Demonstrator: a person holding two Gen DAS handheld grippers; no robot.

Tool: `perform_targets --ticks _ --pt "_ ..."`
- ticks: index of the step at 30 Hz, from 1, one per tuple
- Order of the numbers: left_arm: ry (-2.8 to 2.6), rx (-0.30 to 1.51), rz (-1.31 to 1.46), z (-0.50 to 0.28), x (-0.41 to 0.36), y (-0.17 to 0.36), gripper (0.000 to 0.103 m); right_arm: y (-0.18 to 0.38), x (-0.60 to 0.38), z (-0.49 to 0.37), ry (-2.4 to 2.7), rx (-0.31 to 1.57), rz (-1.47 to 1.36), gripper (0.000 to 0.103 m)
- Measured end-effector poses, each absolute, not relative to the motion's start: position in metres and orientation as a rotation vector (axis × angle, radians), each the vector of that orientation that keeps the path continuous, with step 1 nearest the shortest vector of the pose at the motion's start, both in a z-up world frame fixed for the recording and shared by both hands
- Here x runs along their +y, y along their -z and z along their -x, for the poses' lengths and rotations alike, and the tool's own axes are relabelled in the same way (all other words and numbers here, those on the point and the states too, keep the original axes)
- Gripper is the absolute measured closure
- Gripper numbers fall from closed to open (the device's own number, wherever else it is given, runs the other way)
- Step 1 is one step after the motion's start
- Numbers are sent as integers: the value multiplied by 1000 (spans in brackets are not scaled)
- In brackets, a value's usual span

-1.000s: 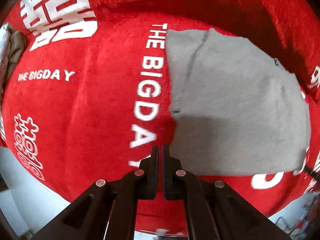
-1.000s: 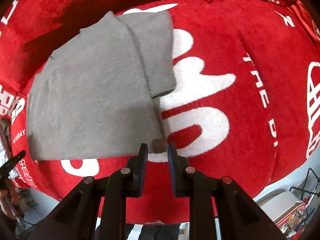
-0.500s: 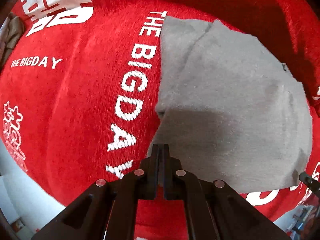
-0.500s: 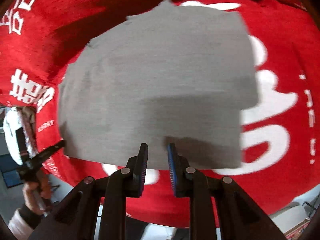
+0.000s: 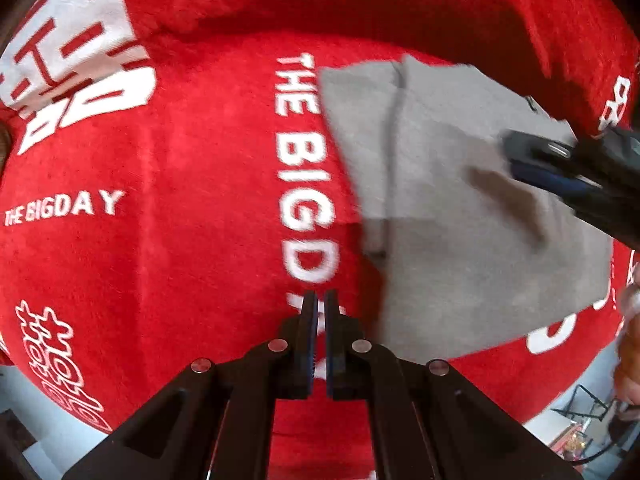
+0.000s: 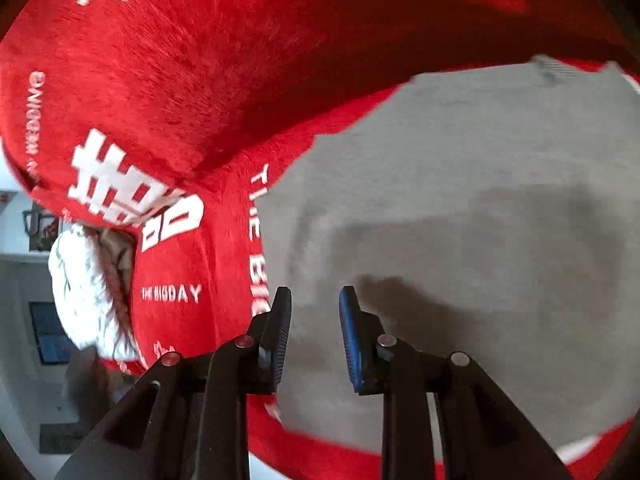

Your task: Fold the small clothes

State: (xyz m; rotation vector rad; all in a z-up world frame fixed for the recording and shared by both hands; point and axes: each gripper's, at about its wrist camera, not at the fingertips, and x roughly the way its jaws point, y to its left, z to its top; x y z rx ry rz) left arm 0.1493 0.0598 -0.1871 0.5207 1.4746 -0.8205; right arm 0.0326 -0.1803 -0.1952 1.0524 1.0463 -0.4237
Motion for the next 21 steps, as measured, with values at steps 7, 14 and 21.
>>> perform_targets --ticks 7,14,21 --pt "793 1516 -475 -179 81 198 99 241 -162 -87 420 1139 -1037 78" --pt "788 1560 -430 -194 96 203 99 217 -134 -88 345 1242 -888 78" --pt "823 1552 -415 -198 97 198 99 200 -128 -18 441 1210 -1061 68"
